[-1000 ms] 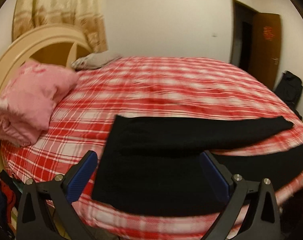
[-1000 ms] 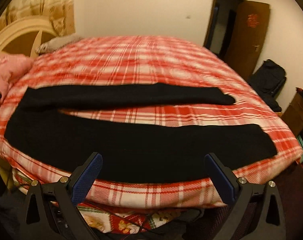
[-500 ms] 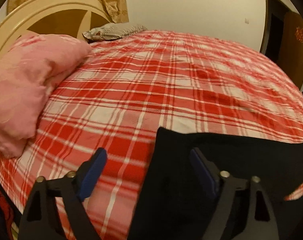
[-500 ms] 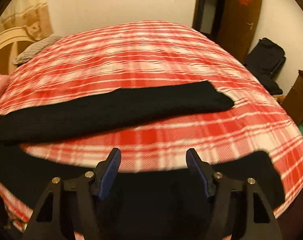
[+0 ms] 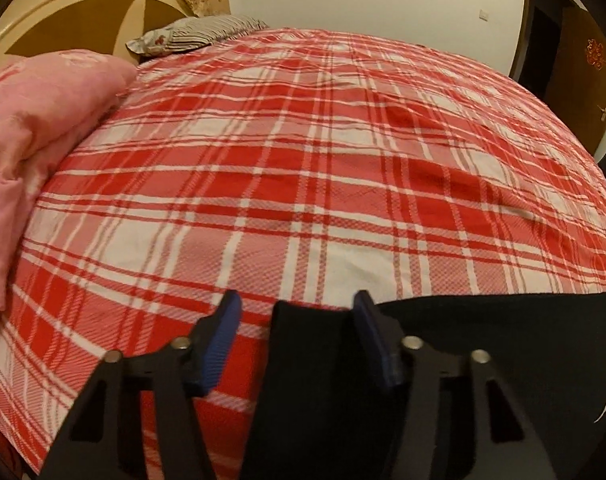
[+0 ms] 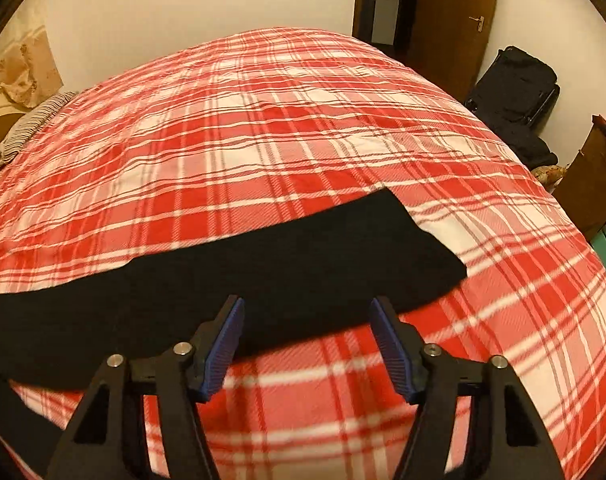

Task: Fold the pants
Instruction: 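Lower both tools onto the black pants and close both on the fabric edge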

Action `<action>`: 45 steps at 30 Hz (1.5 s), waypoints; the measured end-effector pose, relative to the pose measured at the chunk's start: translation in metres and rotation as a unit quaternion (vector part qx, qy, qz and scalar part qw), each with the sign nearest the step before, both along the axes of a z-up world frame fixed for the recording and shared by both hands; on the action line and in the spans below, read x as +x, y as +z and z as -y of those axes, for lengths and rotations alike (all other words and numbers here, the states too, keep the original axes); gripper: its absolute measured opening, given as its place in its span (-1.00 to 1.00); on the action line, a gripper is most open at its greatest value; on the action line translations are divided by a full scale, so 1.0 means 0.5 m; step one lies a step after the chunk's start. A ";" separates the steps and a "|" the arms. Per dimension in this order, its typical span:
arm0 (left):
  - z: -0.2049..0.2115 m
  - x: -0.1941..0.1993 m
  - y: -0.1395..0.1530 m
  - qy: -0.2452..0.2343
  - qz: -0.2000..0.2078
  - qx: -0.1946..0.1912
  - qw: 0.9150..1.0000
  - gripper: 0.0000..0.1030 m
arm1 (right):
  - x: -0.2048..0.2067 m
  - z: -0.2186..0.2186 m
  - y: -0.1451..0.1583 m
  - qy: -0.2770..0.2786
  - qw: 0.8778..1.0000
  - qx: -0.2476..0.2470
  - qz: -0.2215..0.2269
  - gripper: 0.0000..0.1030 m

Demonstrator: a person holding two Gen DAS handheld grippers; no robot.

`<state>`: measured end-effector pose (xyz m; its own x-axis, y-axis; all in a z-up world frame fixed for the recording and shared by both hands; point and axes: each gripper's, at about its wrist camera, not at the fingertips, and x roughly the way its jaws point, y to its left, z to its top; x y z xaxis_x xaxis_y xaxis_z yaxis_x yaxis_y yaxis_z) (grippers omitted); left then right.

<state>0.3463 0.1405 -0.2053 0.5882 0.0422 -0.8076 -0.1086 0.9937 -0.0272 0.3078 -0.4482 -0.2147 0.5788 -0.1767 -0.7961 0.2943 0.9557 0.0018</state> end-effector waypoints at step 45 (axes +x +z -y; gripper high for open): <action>0.032 0.022 -0.001 -0.012 -0.003 0.003 1.000 -0.73 | 0.180 0.211 -0.052 -0.001 0.999 0.043 -0.028 -0.83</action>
